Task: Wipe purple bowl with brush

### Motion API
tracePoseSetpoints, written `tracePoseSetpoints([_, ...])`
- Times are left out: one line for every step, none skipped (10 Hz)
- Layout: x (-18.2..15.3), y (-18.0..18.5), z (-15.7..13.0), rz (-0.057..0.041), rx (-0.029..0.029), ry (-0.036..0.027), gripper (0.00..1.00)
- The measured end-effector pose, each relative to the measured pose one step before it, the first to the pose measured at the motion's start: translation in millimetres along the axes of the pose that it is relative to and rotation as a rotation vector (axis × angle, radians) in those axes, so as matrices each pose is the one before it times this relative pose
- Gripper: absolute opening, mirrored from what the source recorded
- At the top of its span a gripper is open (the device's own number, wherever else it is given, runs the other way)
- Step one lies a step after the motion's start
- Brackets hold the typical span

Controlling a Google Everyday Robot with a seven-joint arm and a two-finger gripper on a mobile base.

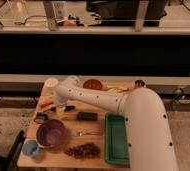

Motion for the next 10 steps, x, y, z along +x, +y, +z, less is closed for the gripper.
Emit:
tracePoseSetpoints([1.8, 1.69, 0.98, 0.00853, -0.00021, -0.00611, 0.75])
tracePoseSetpoints([1.39, 1.18, 0.77, 0.00666, 0.0005, -0.00536, 0.75])
tracePoseSetpoints([-0.03, 1.01, 1.25, 0.00605, 0.00144, -0.00757, 0.75])
tracePoseSetpoints([0.8, 1.33, 1.19, 0.00868, 0.00267, -0.00957, 0.75])
tracePoseSetpoints([2.88, 1.42, 0.21, 0.01083, 0.00397, -0.00787, 0.75])
tracePoseSetpoints([2.2, 0.77, 0.01, 0.00849, 0.00349, -0.00671, 0.75])
tracePoseSetpoints([2.8, 0.63, 0.63, 0.01296, 0.00618, -0.01249, 0.71])
tracePoseSetpoints([1.02, -0.04, 0.9, 0.00697, 0.00325, -0.00812, 0.68])
tracePoseSetpoints([0.71, 0.0, 1.03, 0.00672, 0.00286, -0.00869, 0.66])
tracePoseSetpoints([0.83, -0.74, 0.34, 0.00931, 0.00444, -0.00954, 0.61])
